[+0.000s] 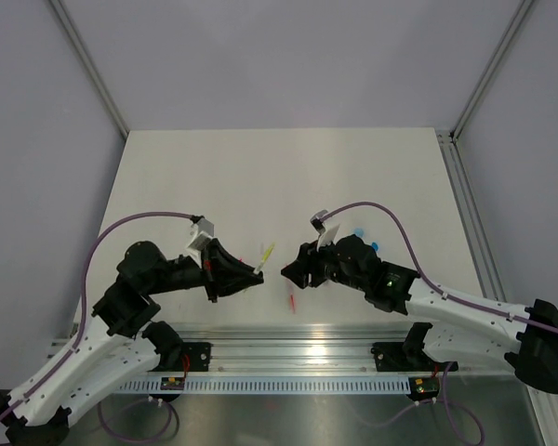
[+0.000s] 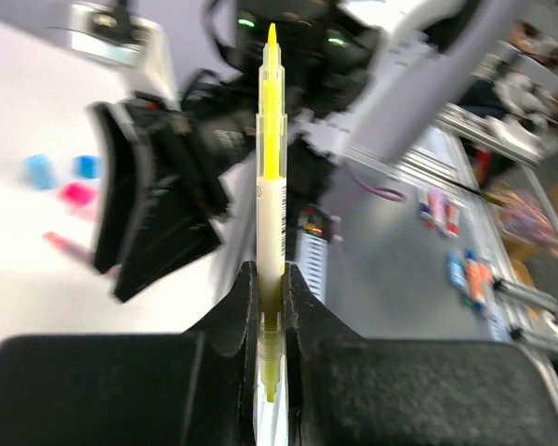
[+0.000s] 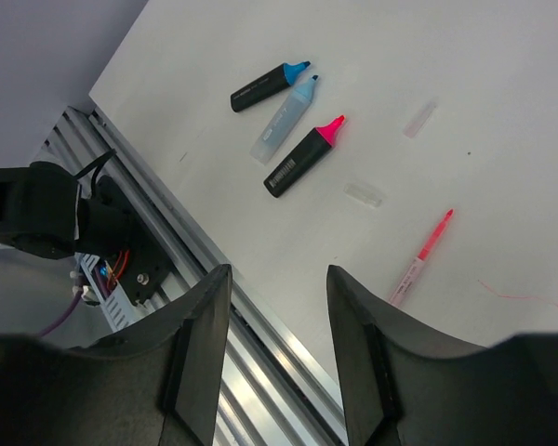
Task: Insert the pens into the pen caps
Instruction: Insert the pen cap onto the pen.
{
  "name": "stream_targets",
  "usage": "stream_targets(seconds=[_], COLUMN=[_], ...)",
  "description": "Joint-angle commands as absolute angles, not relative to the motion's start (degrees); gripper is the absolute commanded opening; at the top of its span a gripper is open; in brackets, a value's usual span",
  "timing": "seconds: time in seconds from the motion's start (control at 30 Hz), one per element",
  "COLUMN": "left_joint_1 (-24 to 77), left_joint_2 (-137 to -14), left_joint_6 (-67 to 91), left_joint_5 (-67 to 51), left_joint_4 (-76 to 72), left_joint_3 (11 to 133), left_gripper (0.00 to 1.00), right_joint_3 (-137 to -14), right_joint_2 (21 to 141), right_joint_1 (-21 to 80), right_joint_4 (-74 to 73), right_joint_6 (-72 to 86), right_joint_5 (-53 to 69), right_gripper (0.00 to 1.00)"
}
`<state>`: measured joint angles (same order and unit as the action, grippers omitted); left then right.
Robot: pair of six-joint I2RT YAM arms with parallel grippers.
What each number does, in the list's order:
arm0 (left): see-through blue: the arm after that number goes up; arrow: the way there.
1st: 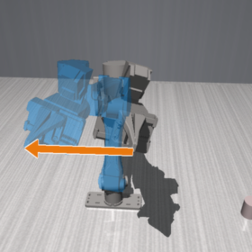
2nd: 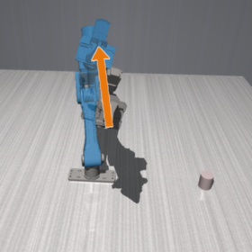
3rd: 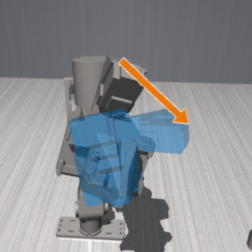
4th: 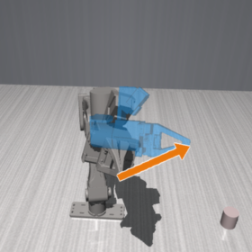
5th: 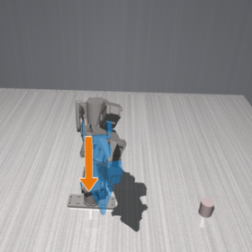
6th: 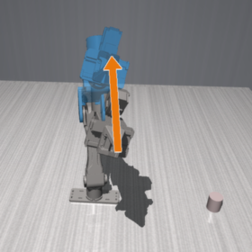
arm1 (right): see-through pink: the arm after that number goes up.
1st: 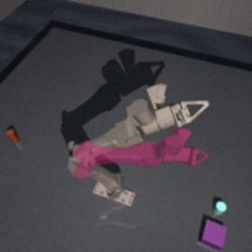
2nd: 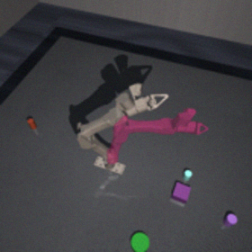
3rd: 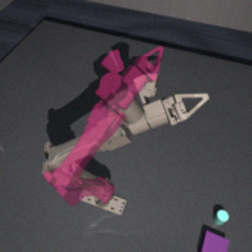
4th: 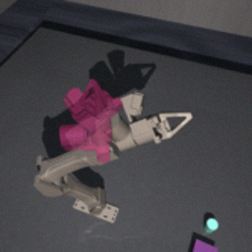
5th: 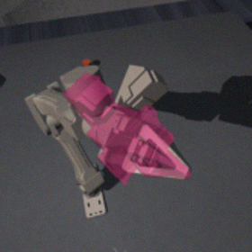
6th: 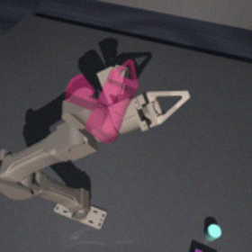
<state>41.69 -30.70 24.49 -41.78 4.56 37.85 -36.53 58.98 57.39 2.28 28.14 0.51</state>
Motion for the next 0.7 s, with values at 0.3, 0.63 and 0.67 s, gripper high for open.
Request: stream_targets(seconds=[0.3,0.63,0.67], left_joint_1=[42.0,41.9,41.9], left_joint_2=[-22.4,-20.4,-19.6], left_joint_6=[16.5,14.1,14.1], left_joint_5=[-3.0,4.6,5.4], left_joint_4=[20.8,24.1,24.2], left_joint_3=[42.4,43.2,43.2], left_gripper=[0.0,0.0,0.0], right_joint_3=[-43.2,-49.0,-49.7], right_joint_2=[70.0,78.3,79.0], right_joint_1=[57.5,57.5,57.5], right_joint_4=[-0.9,-8.8,-9.1], right_joint_6=[31.5,37.1,37.4], right_joint_5=[-1.4,-1.5,-1.9], right_gripper=[0.42,0.33,0.32])
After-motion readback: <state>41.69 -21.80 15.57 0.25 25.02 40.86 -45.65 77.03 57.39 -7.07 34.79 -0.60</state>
